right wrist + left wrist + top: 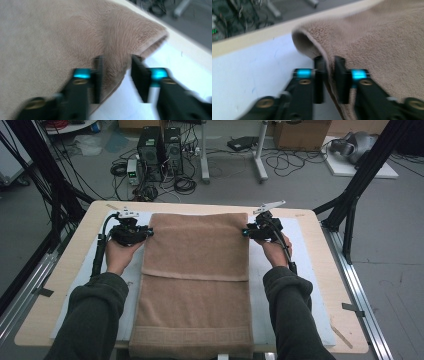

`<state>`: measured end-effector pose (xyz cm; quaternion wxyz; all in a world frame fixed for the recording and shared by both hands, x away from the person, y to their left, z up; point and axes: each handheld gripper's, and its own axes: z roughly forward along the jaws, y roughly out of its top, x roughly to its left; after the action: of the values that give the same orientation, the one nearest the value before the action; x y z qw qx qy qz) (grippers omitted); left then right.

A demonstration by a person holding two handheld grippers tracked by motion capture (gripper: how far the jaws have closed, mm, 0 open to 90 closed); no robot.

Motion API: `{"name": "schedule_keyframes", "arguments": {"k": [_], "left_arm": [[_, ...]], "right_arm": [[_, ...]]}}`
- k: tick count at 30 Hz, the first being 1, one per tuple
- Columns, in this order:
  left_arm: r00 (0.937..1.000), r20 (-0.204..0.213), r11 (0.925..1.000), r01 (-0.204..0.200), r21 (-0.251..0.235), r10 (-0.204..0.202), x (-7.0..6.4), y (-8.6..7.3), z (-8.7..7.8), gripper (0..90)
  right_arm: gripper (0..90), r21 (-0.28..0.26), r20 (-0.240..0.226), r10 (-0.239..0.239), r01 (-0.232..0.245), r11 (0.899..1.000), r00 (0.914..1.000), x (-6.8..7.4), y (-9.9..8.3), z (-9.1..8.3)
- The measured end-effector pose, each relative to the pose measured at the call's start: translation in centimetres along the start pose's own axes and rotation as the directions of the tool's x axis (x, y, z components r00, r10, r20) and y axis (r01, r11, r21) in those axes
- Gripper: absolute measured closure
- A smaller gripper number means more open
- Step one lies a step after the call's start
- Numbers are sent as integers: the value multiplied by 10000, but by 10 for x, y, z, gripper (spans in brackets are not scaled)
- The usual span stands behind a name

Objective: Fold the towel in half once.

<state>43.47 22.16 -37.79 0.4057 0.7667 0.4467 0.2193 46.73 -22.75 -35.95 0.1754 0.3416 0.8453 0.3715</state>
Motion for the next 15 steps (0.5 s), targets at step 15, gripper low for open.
{"name": "schedule_keyframes", "arguments": {"k": [15], "left_arm": [[9842,1725,9989,-433,194,393,-19,-60,-24,602]], "right_arm": [[521,532,-1486,-286,369,9979,9885,44,-42,-3]]}}
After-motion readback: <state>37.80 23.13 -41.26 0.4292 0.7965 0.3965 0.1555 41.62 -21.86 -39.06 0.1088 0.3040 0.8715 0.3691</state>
